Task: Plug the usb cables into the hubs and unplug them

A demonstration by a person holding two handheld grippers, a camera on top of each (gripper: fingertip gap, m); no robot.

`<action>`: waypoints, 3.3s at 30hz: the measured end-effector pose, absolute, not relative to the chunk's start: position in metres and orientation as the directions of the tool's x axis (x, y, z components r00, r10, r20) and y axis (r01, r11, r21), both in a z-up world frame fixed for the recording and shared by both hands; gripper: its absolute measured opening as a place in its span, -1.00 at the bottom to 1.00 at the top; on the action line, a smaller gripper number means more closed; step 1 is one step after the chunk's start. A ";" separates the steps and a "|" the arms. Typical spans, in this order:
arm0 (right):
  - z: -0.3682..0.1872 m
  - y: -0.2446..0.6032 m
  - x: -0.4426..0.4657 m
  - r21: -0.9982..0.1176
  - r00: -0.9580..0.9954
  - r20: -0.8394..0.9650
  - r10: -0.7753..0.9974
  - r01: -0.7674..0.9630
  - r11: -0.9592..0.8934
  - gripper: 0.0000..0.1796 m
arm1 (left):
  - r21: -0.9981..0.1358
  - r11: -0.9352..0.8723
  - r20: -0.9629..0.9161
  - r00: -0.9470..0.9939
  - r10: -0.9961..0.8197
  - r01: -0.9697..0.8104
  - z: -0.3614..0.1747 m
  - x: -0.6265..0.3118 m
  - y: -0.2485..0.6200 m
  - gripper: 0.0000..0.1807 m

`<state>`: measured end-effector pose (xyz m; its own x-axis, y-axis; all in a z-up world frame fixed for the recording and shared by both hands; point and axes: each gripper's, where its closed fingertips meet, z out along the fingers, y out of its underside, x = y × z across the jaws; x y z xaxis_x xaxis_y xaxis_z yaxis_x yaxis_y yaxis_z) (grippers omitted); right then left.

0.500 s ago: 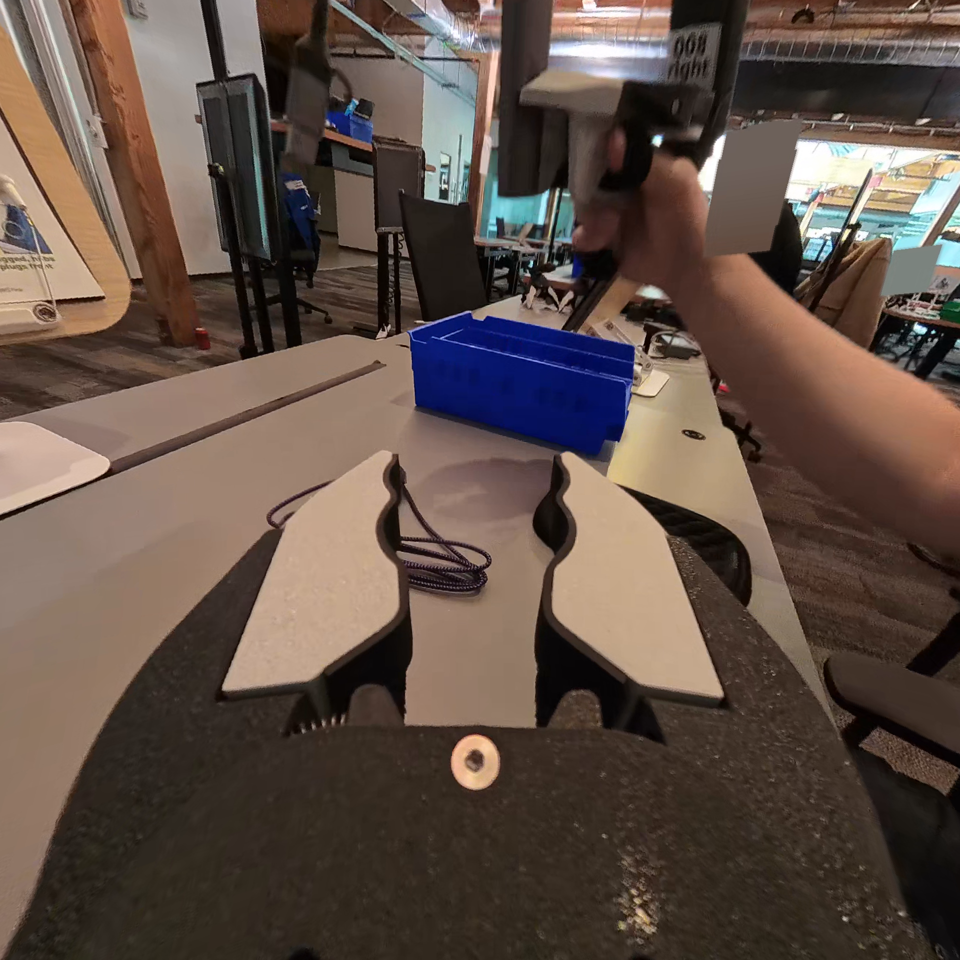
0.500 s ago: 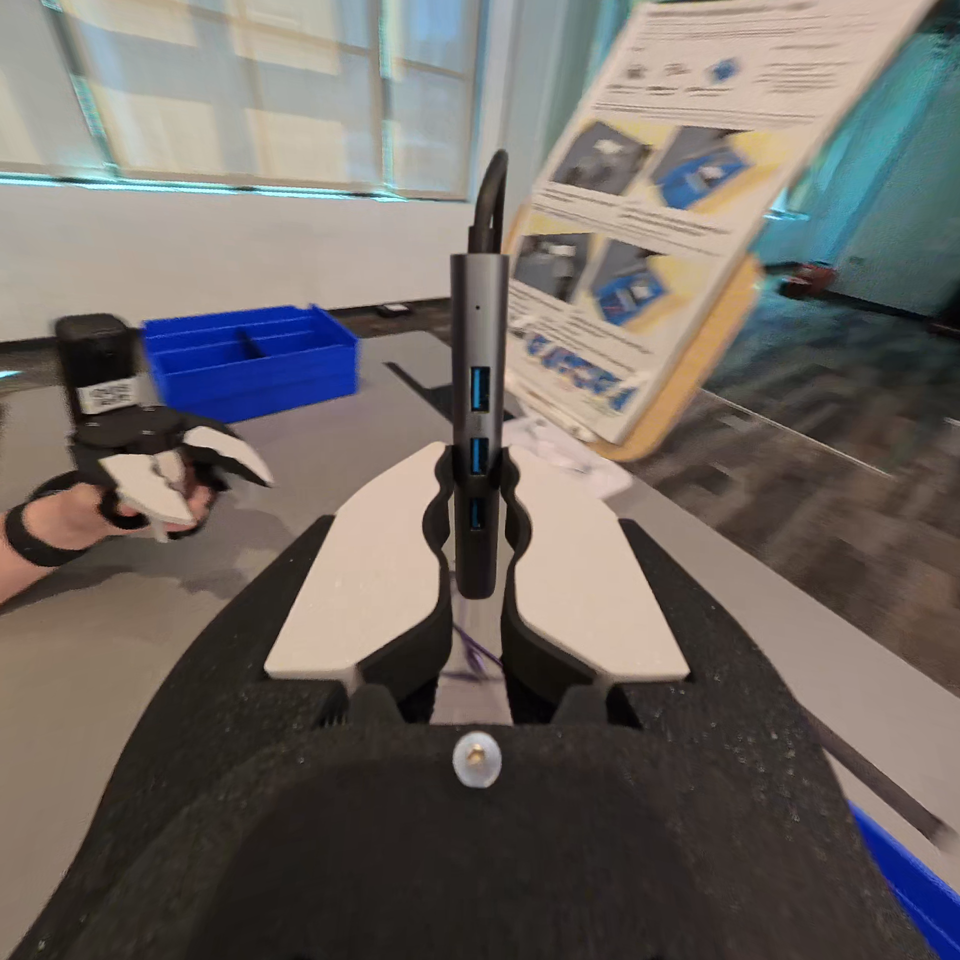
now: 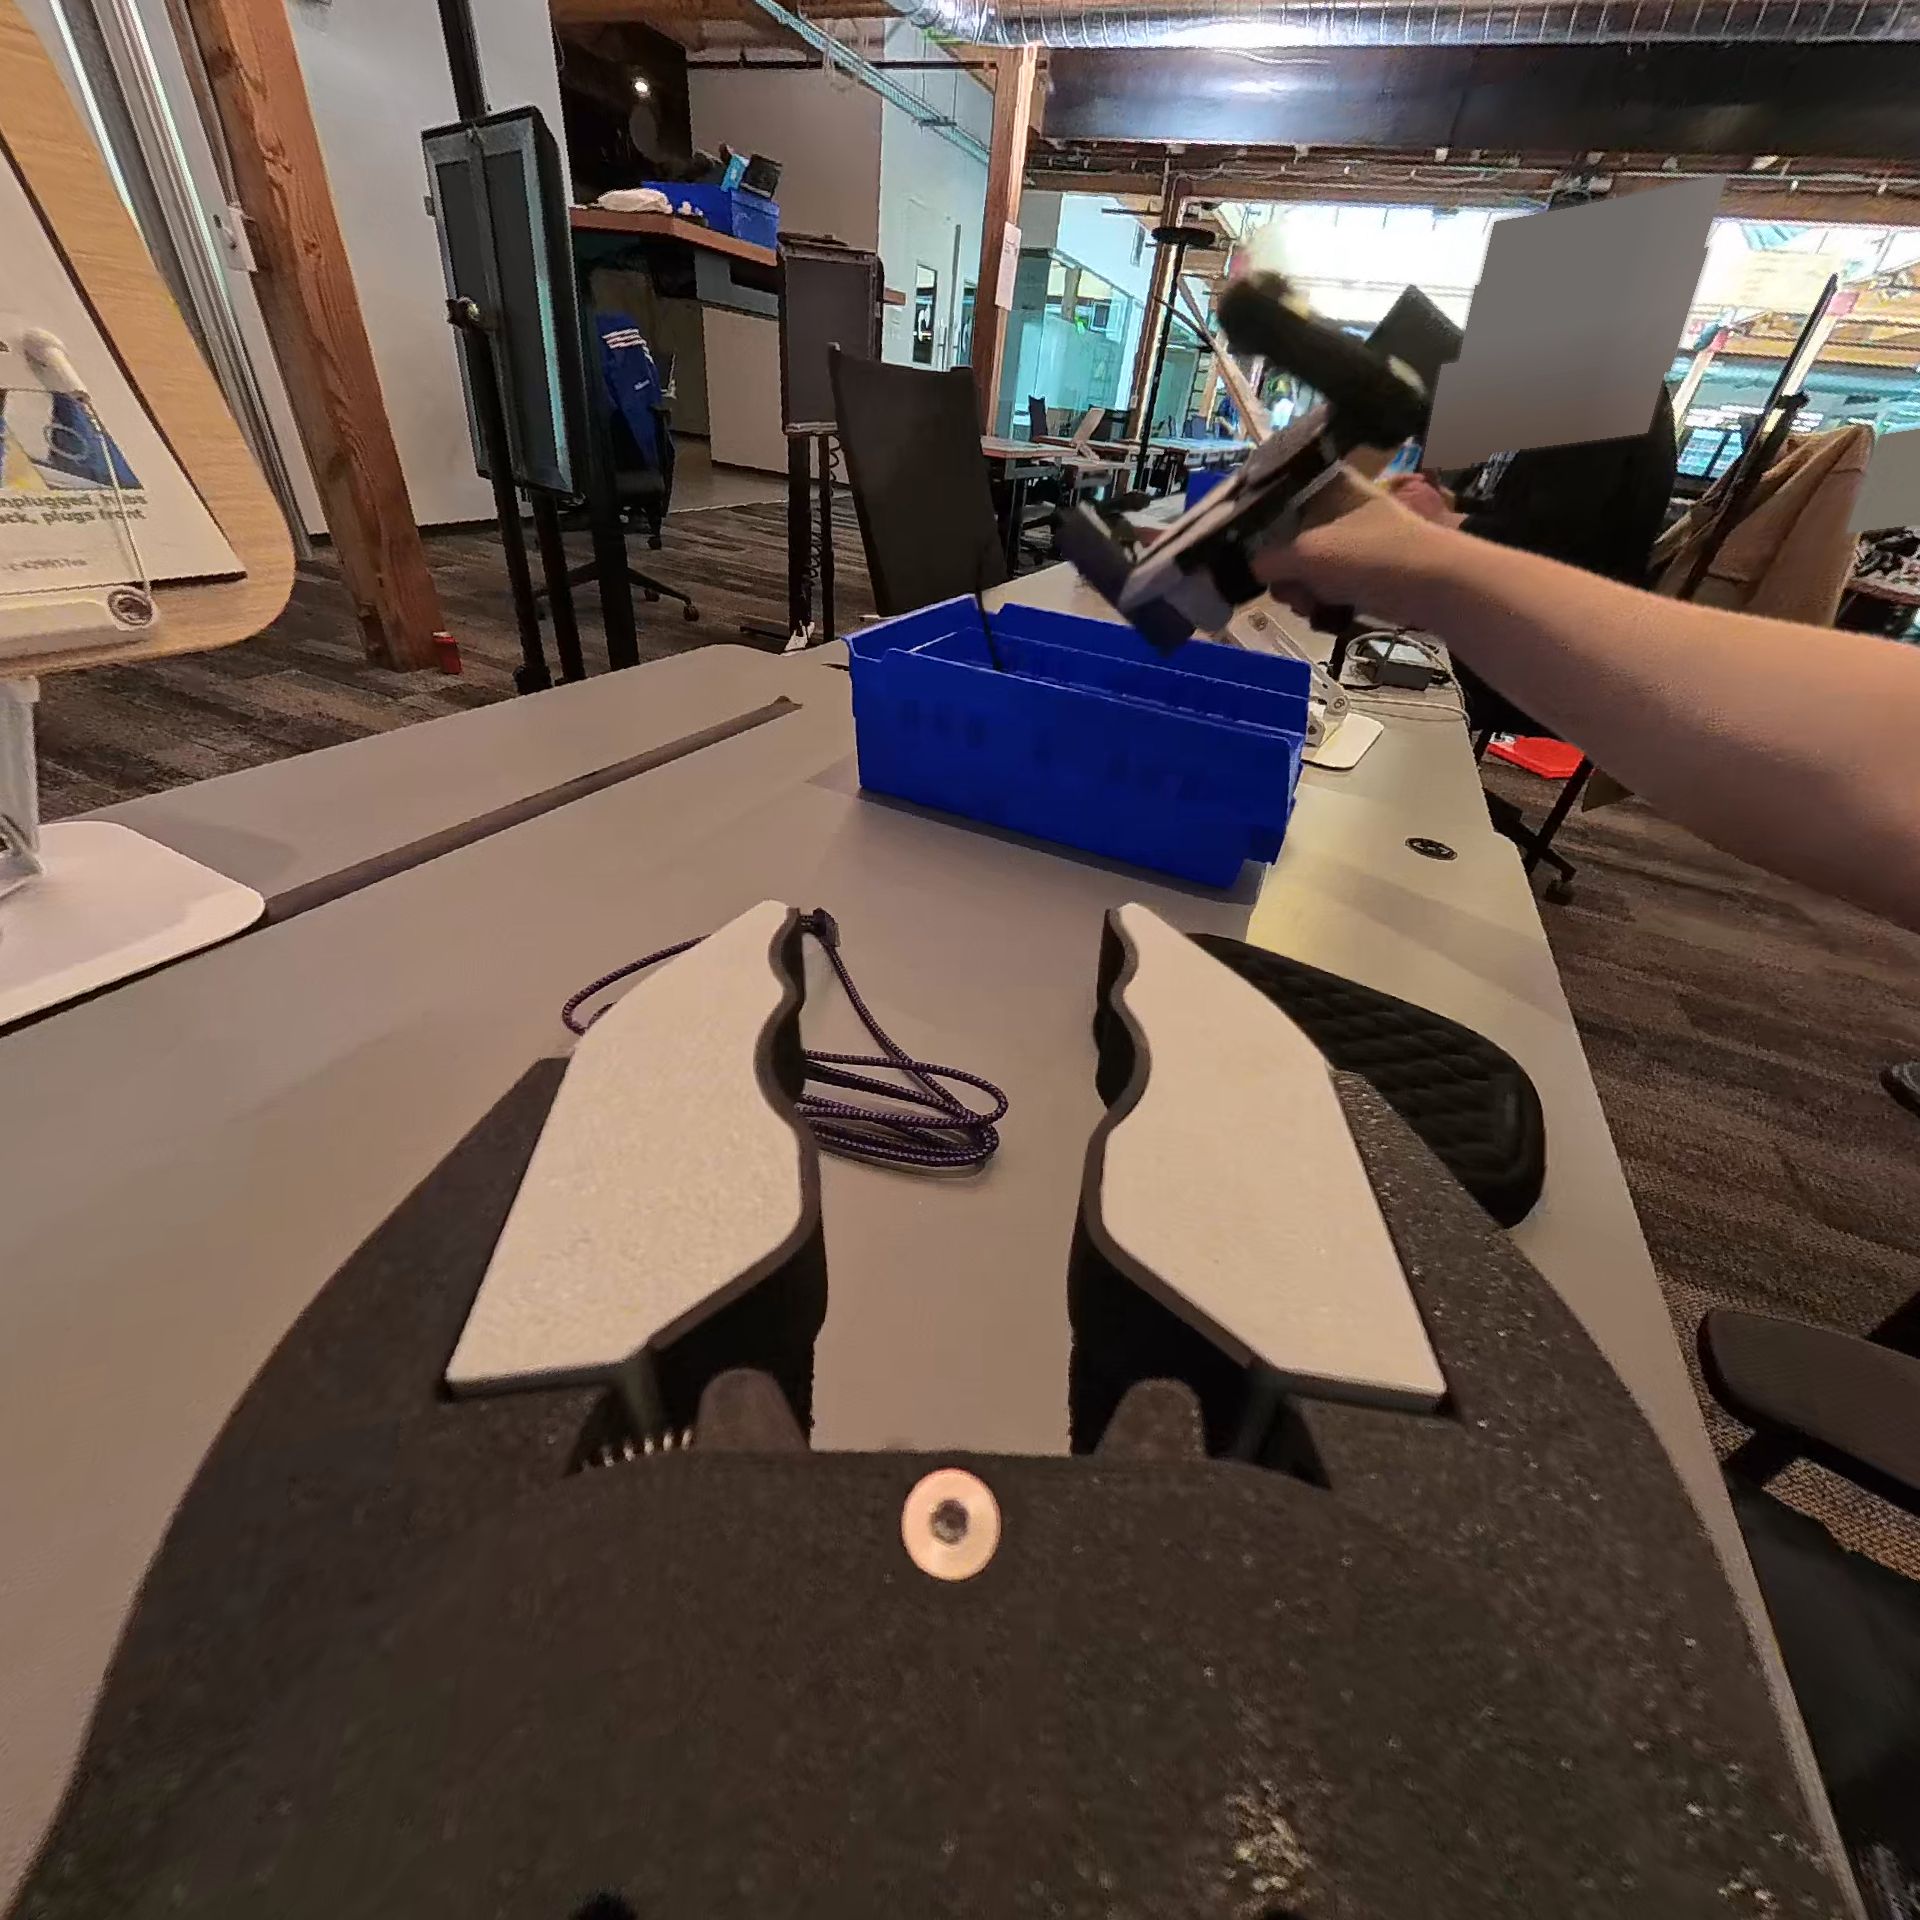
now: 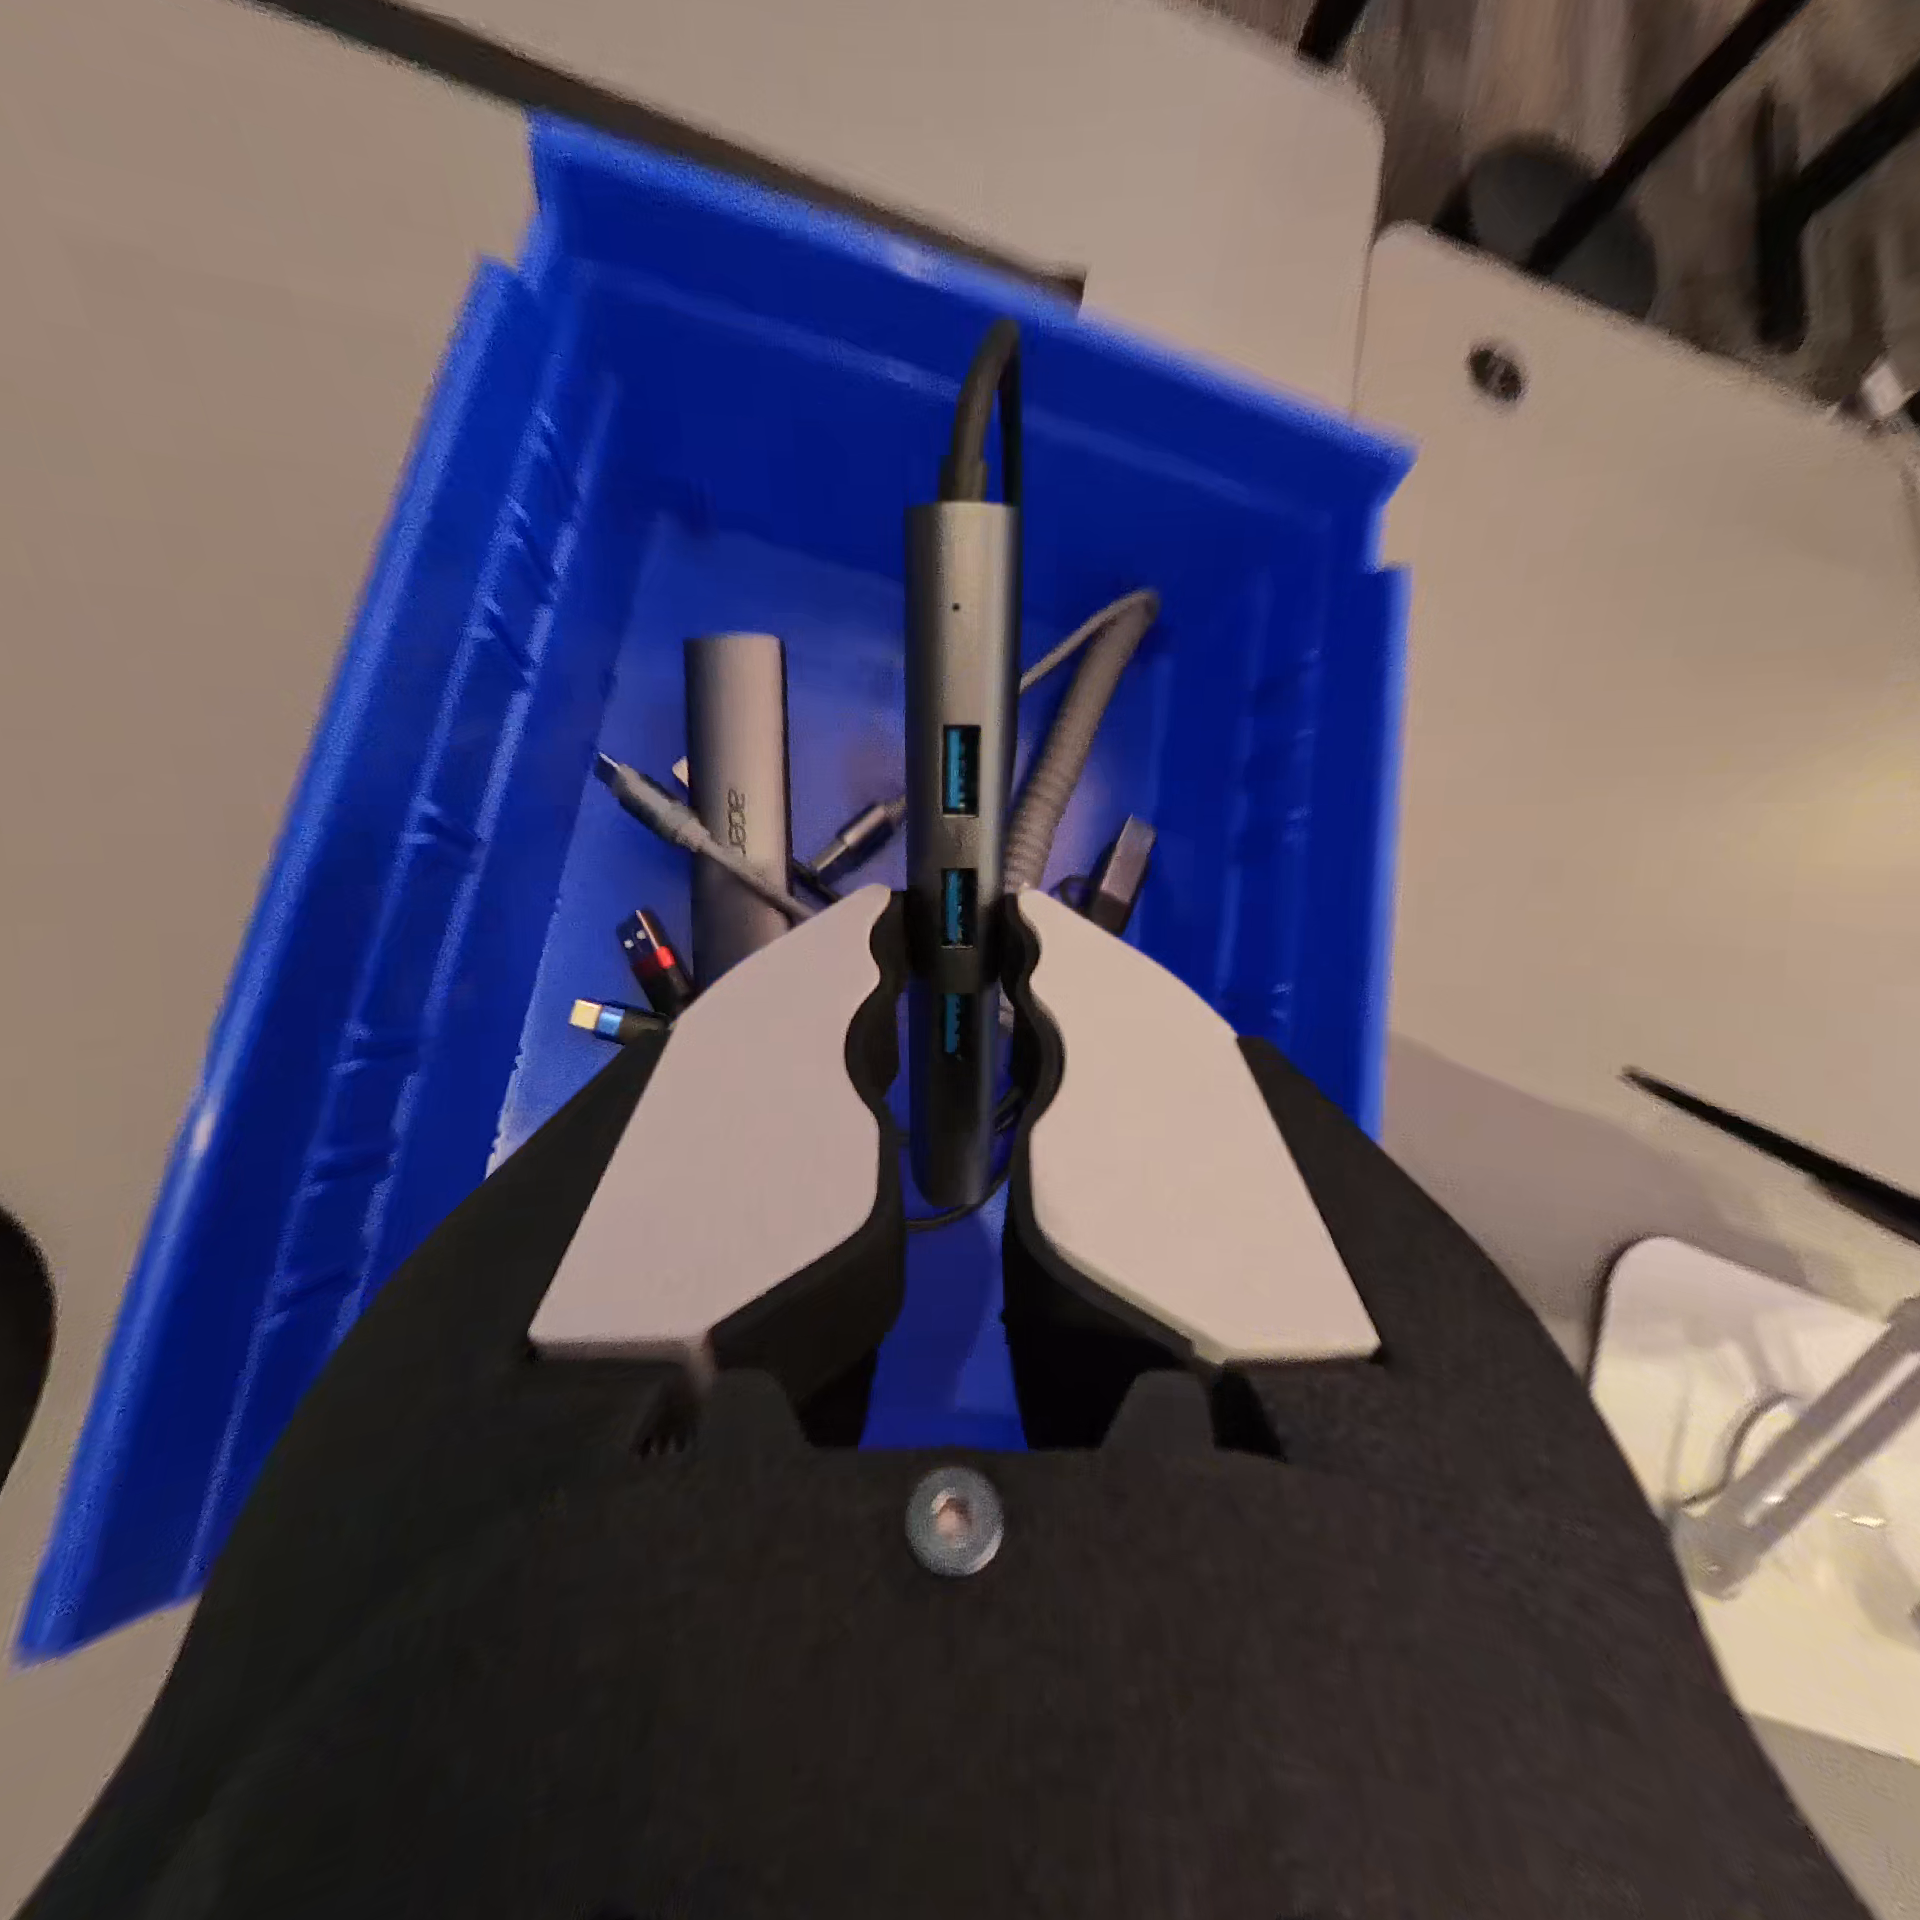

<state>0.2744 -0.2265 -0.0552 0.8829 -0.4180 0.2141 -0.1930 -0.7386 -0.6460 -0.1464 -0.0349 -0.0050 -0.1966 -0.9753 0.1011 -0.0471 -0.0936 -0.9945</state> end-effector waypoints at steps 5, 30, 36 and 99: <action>-0.111 -0.215 0.282 -0.499 0.862 0.262 -0.434 -0.264 -0.826 -0.81 | -0.993 -0.108 0.116 -0.178 -0.977 -0.055 -0.010 -0.146 -0.029 -0.41; -0.008 -0.203 0.217 -0.653 0.897 0.277 -0.345 -0.088 -0.752 -0.57 | -0.979 -0.202 0.204 -0.084 -0.975 -0.039 -0.009 -0.152 -0.002 -0.41; 0.012 -0.134 0.095 -0.785 0.991 0.014 -0.131 -0.070 -0.615 -0.57 | -0.970 -0.240 0.241 -0.043 -0.970 -0.032 -0.010 -0.154 0.010 -0.42; 0.056 -0.086 0.082 -0.796 0.959 0.257 -0.121 0.139 -0.589 -0.93 | -0.960 -0.275 0.276 -0.024 -0.961 -0.044 -0.017 -0.154 0.015 -0.45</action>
<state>0.0820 -0.0859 0.0558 0.9588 -0.1211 0.2569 0.1388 -0.5891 -0.7960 -0.1541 0.0152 -0.0168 -0.0245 -0.9608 0.2762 -0.0444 -0.2749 -0.9604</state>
